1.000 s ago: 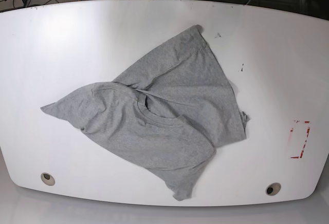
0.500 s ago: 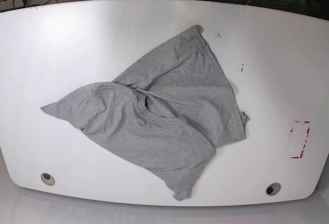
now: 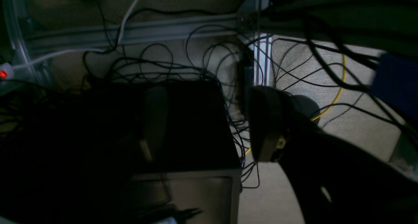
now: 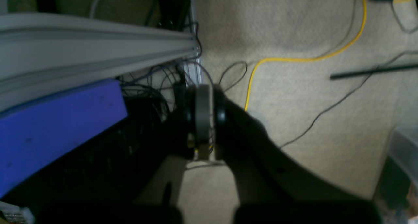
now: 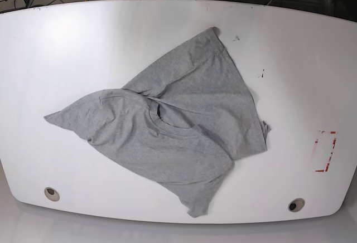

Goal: Fold the T-shirt properly

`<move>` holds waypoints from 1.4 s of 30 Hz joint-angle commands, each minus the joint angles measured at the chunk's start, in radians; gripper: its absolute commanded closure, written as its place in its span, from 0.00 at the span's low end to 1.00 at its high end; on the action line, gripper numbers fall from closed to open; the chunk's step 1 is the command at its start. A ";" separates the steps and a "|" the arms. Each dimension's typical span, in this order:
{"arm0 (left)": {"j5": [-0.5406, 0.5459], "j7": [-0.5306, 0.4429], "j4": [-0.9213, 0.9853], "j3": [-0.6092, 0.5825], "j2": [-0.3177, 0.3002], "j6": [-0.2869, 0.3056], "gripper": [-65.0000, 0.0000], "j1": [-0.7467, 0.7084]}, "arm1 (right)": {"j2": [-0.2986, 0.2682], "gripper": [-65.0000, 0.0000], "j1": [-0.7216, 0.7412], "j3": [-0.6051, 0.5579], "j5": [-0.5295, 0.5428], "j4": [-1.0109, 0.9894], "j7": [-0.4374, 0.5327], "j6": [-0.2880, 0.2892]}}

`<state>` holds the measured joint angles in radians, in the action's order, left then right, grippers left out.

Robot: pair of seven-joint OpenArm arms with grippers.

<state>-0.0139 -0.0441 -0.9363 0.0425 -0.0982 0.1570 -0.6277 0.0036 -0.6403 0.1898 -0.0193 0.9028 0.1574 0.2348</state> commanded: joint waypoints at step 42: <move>0.101 0.048 -1.010 0.291 0.027 0.065 0.46 -0.570 | -0.003 0.99 -0.645 0.010 0.140 1.051 -0.100 0.001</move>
<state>0.0566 0.0181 -1.9186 0.3115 -0.0628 0.2302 -1.1702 0.0029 -1.2575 0.1967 0.1127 1.9148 0.0475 0.2348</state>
